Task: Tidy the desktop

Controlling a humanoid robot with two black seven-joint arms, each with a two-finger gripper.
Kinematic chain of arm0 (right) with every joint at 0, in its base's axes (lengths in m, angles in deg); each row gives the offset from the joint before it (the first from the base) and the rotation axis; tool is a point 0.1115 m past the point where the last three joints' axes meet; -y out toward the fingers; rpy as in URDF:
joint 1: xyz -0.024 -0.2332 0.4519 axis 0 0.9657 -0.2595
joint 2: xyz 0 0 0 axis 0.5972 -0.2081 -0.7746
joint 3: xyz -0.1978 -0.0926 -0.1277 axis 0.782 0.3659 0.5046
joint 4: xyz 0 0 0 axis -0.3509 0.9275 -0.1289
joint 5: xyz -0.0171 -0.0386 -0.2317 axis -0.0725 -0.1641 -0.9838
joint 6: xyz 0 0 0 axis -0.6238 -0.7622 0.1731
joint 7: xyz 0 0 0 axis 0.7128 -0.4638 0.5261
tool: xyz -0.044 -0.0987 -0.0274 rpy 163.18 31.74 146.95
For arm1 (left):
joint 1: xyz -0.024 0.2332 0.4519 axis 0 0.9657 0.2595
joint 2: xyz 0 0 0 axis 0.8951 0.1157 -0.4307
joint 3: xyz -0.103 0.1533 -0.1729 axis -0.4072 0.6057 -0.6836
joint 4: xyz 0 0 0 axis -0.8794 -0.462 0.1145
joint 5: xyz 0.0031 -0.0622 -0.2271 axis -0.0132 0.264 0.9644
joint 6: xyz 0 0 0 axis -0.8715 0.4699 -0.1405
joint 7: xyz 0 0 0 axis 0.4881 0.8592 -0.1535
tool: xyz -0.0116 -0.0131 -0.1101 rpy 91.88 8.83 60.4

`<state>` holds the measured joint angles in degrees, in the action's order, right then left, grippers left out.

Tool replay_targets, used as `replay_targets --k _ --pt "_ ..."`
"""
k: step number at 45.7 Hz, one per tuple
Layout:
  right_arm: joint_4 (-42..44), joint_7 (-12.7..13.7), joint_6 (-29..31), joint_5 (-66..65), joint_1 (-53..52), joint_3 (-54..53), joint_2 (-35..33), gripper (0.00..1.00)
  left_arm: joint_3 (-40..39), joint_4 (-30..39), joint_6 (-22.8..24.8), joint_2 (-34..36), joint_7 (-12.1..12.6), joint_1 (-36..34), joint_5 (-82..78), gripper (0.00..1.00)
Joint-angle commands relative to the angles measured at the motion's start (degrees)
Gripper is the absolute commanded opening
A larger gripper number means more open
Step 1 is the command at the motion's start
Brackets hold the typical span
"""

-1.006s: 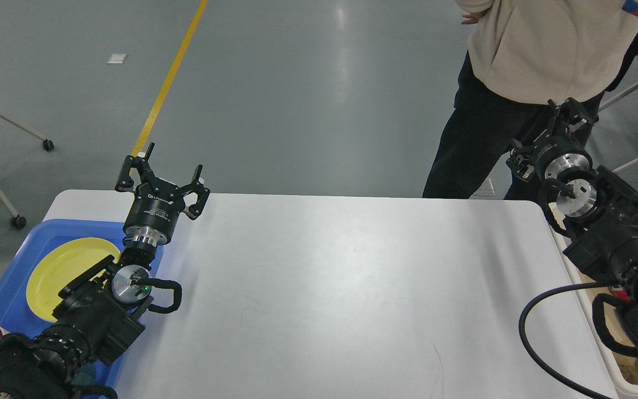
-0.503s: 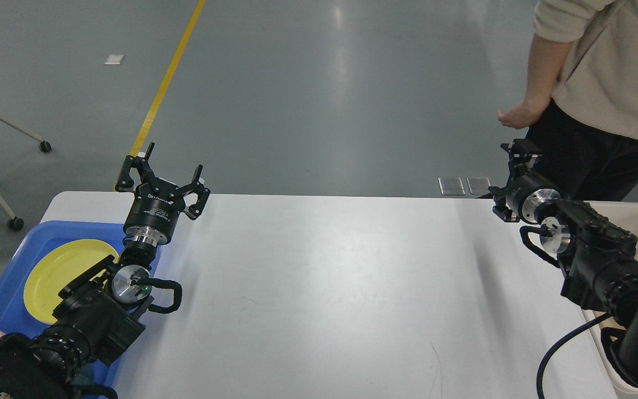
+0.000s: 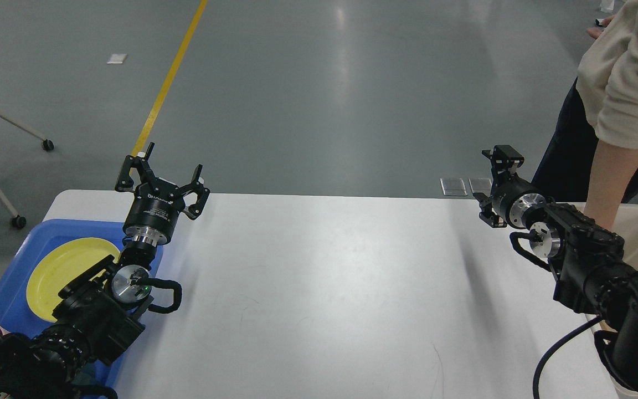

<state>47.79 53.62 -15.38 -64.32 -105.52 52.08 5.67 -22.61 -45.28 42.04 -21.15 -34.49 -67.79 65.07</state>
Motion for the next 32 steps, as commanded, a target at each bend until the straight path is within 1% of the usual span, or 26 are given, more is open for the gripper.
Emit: replay_targets --k 1,11,32 --pt "-0.2 0.0 0.7 0.0 0.6 0.0 0.1 1.00 0.0 0.0 0.0 0.0 0.0 0.0 0.0 0.96" --pt "0.1 0.0 4.6 0.1 0.7 -0.2 0.1 1.00 0.0 0.0 0.0 0.0 0.0 0.0 0.0 0.97" --pt "0.1 -0.1 4.8 0.0 2.2 0.4 0.3 1.00 0.0 0.0 0.0 0.0 0.0 0.0 0.0 0.97"
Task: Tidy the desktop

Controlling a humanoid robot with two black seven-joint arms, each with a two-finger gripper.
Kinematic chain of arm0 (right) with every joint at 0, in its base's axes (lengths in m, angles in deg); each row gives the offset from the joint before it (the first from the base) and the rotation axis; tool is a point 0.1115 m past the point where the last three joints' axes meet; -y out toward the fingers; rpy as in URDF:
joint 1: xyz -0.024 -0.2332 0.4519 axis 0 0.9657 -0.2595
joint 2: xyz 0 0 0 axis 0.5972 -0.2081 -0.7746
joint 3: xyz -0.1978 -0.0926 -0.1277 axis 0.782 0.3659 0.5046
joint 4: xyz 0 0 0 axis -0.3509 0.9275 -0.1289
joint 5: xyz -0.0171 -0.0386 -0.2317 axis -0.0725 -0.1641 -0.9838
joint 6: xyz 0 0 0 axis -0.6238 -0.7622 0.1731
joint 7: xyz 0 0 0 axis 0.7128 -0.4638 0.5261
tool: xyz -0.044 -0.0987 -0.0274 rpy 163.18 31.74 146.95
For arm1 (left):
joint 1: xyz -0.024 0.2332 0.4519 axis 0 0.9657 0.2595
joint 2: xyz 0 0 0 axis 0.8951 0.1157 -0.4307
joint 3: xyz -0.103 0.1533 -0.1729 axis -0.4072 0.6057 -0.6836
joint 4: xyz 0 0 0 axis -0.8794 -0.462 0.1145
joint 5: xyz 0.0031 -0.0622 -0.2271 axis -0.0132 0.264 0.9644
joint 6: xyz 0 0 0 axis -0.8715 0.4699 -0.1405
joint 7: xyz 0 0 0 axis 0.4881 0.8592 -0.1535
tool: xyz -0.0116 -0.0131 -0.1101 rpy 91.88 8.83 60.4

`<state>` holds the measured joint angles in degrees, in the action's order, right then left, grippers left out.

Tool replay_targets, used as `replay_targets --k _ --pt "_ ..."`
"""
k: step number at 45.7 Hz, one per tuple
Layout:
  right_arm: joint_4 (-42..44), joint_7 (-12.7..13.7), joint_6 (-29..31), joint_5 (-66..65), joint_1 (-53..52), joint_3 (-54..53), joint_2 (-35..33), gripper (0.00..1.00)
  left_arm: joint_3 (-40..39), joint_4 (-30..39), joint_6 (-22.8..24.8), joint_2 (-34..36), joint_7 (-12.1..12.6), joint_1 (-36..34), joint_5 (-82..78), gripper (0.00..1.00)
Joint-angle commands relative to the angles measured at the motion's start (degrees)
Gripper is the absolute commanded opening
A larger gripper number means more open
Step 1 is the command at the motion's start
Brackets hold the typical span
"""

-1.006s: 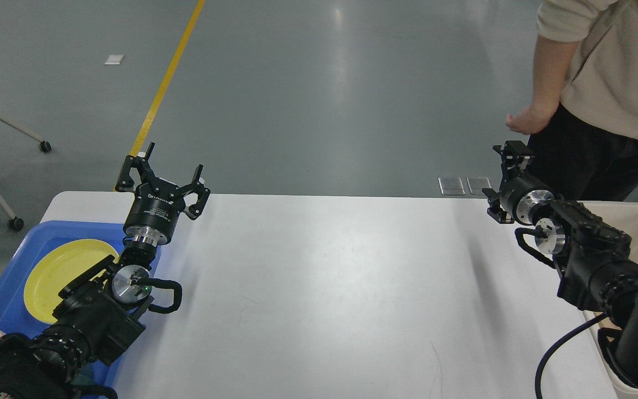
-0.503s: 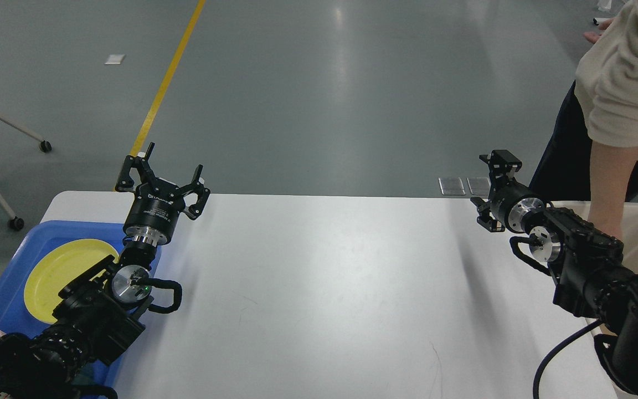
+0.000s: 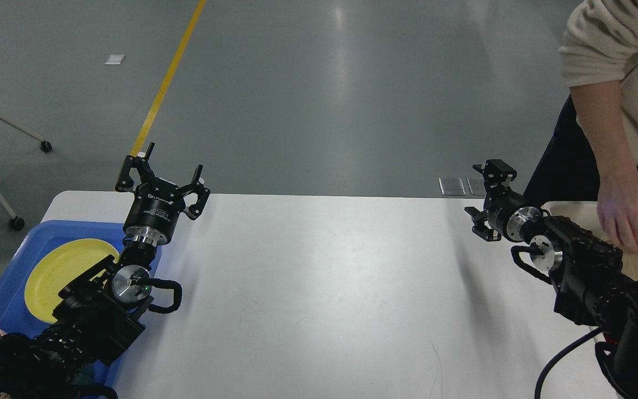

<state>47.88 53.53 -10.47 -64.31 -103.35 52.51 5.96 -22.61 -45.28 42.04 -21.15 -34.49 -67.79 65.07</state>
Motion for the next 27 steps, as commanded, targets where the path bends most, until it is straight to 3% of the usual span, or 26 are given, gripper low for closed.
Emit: replay_targets --k 1,27 --pt "0.0 0.0 -0.1 0.0 0.0 0.0 0.0 1.00 0.0 0.0 0.0 0.0 0.0 0.0 0.0 0.96" --pt "0.1 0.0 -0.4 -0.4 -0.2 2.0 0.3 1.00 0.0 0.0 0.0 0.0 0.0 0.0 0.0 0.97"
